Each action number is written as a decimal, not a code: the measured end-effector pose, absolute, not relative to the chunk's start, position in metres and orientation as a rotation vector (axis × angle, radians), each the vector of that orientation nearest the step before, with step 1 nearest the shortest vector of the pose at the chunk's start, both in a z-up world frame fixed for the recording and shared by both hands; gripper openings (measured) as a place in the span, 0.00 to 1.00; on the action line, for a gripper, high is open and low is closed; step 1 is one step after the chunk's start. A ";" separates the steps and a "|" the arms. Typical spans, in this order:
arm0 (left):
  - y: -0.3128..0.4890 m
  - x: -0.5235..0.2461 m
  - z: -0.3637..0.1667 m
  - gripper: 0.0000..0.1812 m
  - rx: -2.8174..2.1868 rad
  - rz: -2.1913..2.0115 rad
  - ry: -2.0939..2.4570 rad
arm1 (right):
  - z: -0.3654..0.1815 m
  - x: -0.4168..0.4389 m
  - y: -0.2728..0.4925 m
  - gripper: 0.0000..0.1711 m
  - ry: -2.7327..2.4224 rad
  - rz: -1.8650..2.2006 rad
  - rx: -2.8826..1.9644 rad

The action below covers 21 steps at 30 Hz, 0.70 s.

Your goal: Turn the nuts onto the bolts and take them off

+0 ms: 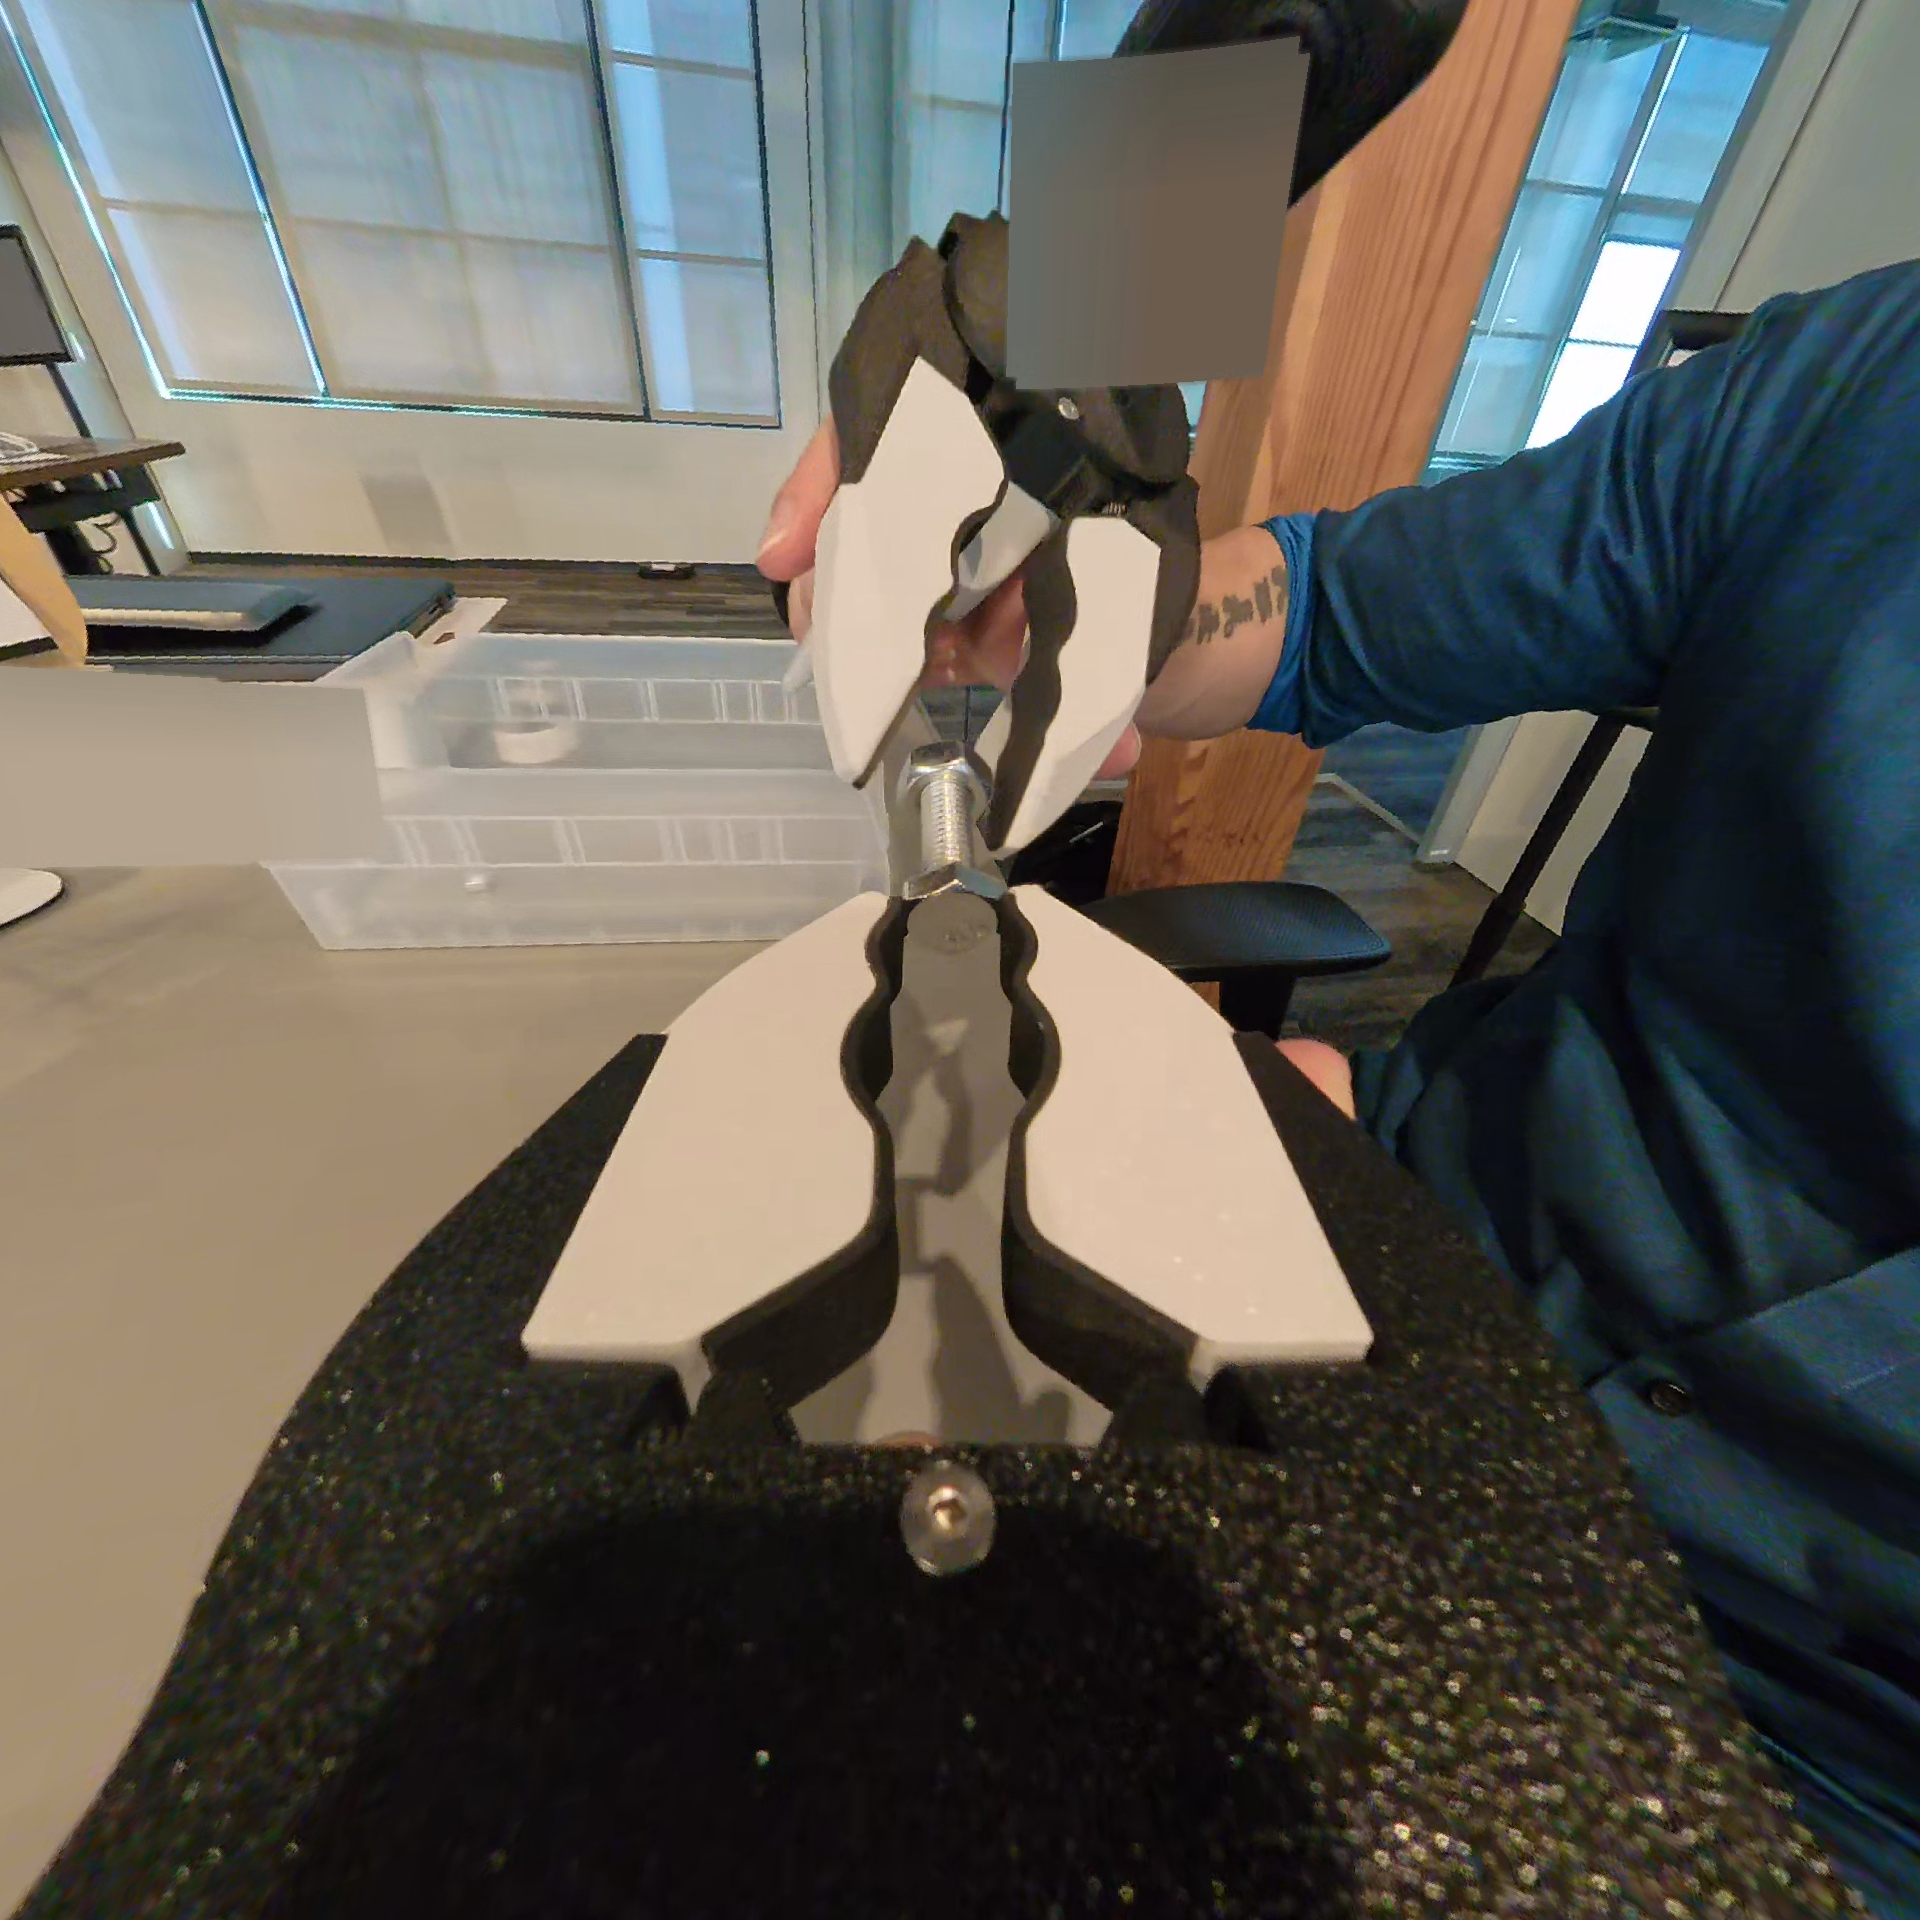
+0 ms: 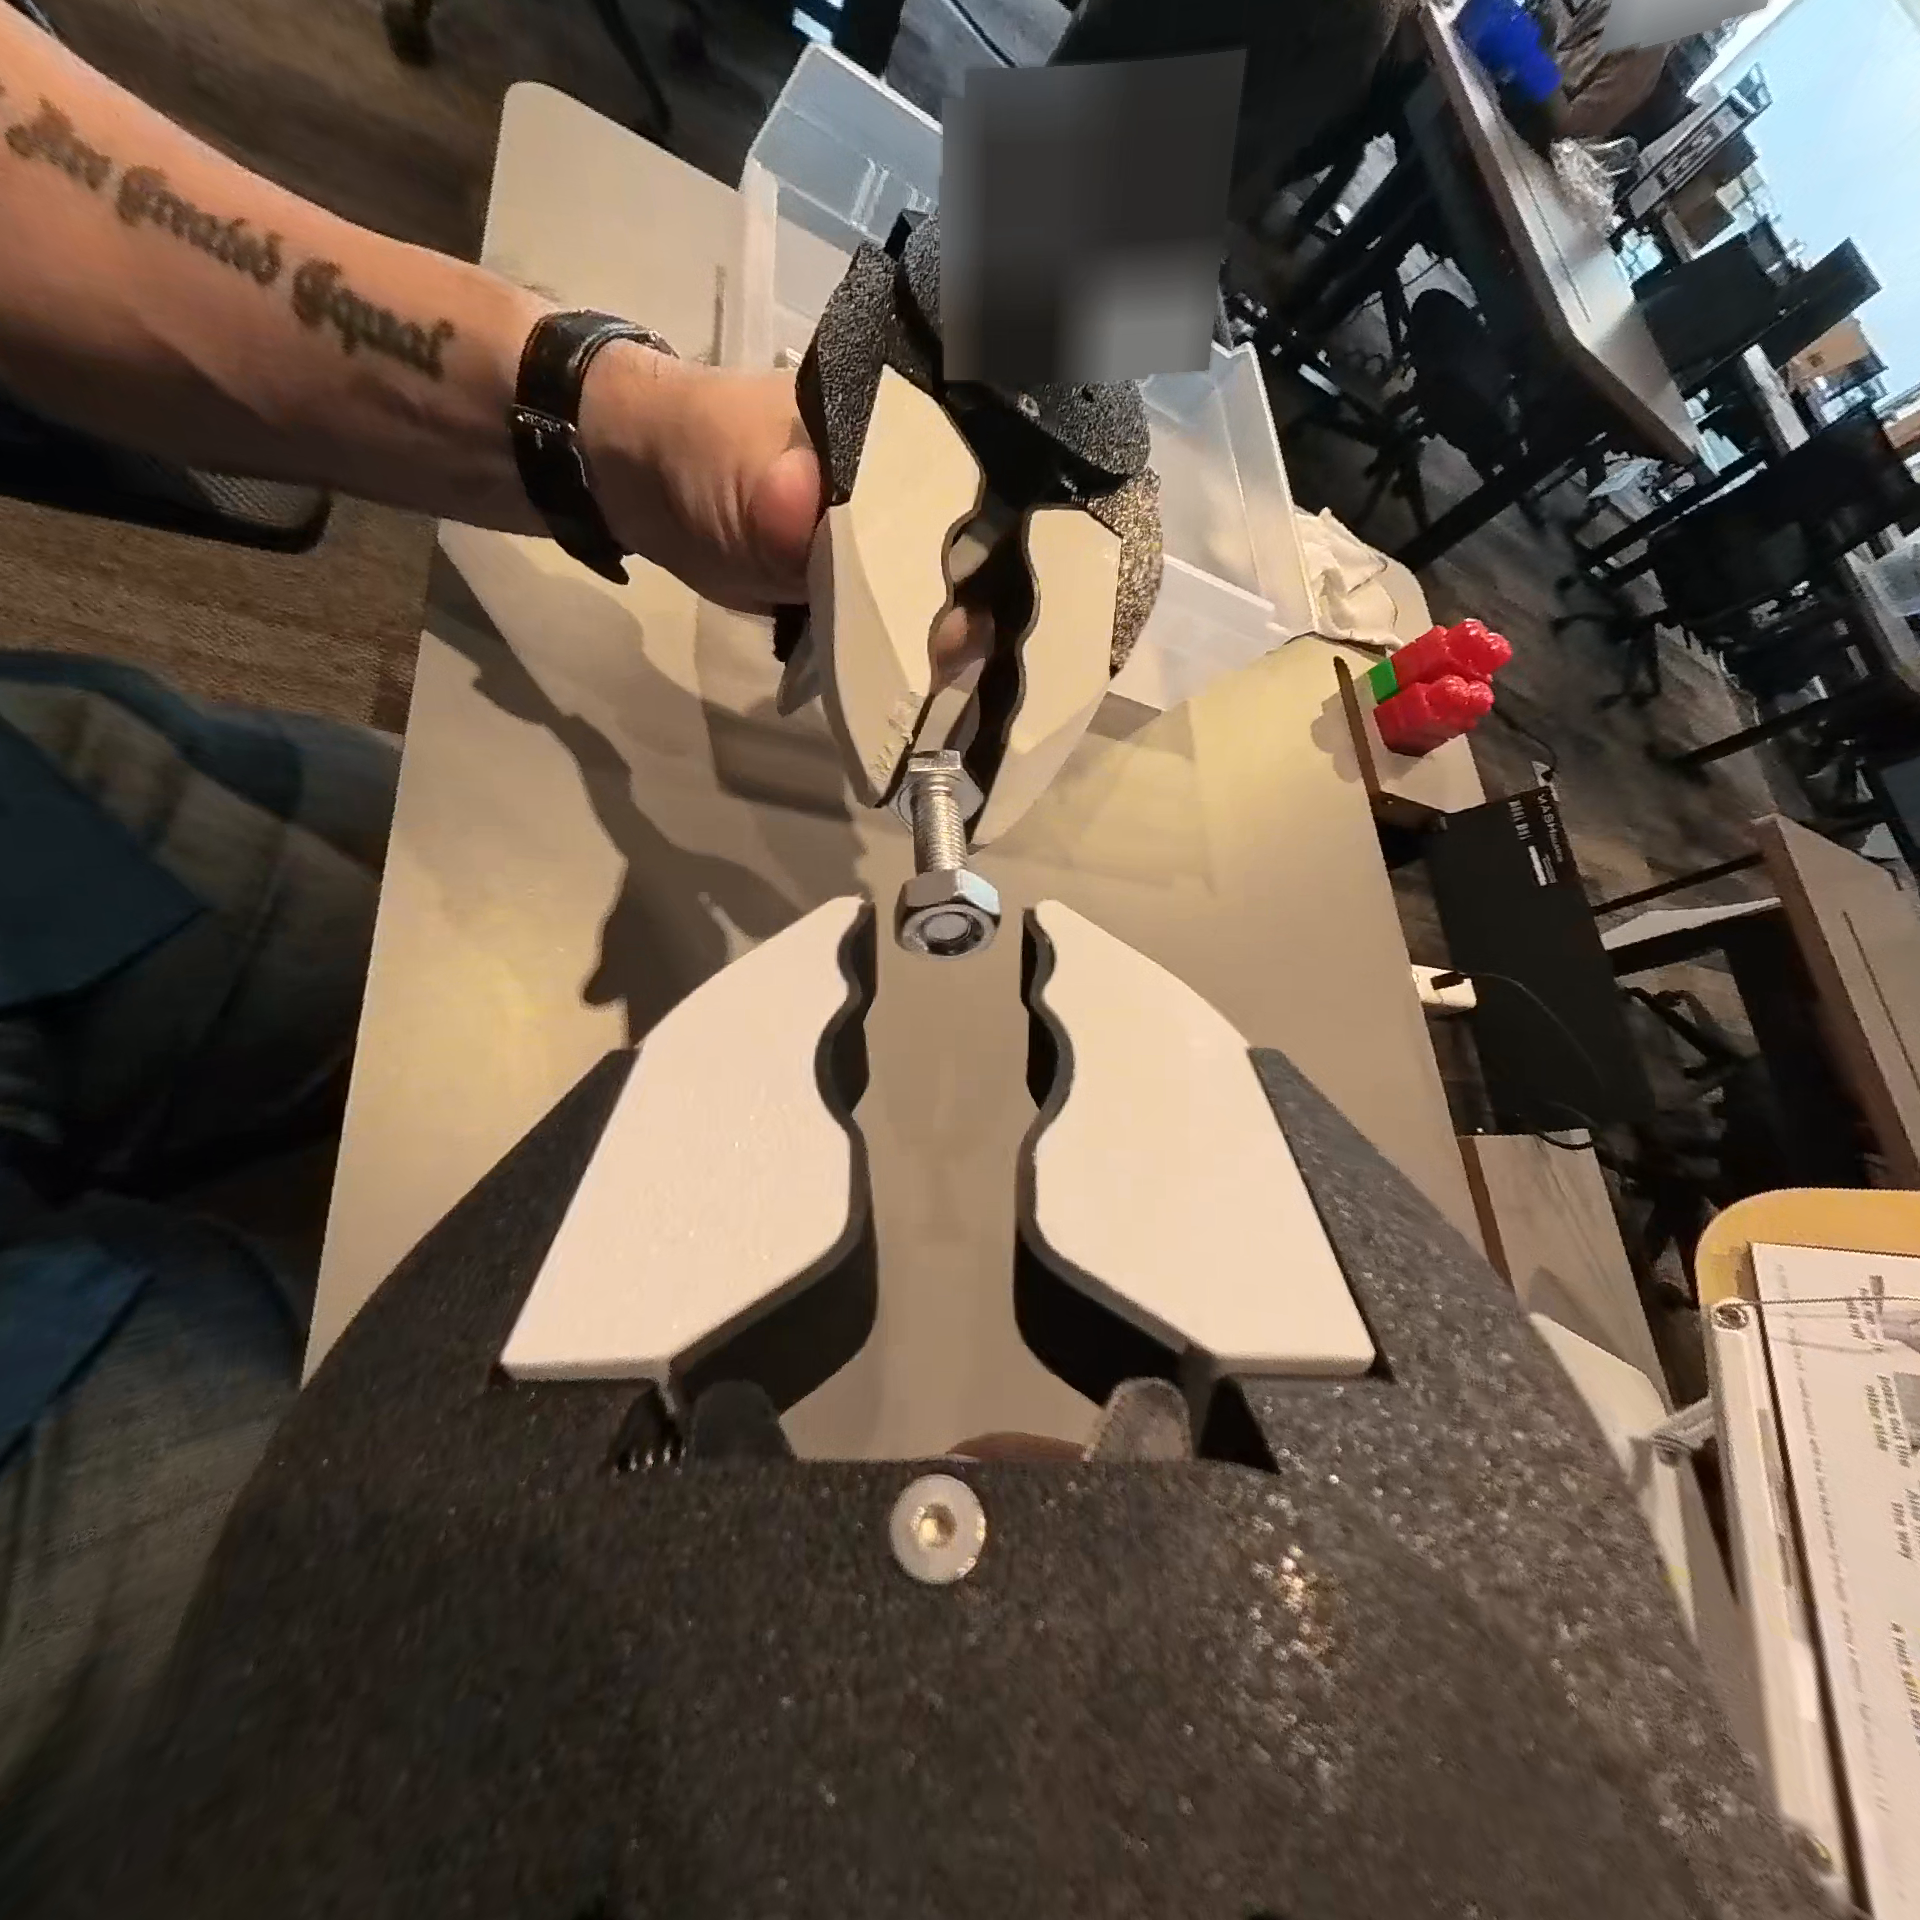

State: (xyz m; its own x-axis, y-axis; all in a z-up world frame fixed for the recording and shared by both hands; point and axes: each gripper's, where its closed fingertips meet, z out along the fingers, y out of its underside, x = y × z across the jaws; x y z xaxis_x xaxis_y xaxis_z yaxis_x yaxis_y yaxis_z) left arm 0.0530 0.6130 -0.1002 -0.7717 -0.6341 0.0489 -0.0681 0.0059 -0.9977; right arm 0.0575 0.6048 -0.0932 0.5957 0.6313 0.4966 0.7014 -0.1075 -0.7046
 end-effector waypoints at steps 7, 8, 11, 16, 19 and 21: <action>0.611 0.053 -0.101 0.09 -0.703 -1.787 1.891 | -0.094 0.055 0.600 0.10 -1.021 0.104 -1.882; 0.611 0.053 -0.102 0.09 -0.698 -1.770 1.894 | -0.091 0.055 0.598 0.10 -0.968 0.199 -1.920; 0.610 0.055 -0.103 0.09 -0.690 -1.684 1.907 | -0.088 0.056 0.597 0.10 -0.754 0.552 -2.028; 0.612 0.056 -0.107 0.09 -0.690 -1.561 1.935 | -0.092 0.058 0.595 0.10 -0.326 1.169 -2.139; 0.611 0.056 -0.106 0.09 -0.676 -1.550 1.932 | -0.089 0.057 0.592 0.10 -0.178 1.486 -2.071; 0.610 0.056 -0.106 0.09 -0.672 -1.549 1.937 | -0.089 0.056 0.591 0.10 -0.139 1.602 -2.033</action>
State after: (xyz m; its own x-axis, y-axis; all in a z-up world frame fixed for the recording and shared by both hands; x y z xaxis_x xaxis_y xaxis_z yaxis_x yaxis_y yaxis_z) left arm 0.0555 0.6101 -0.1056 -0.7149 -0.6893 -0.1176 -0.0367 0.2048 -0.9781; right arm 0.0560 0.5908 -0.0886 0.2871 0.4007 -0.8700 -0.2444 -0.8476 -0.4710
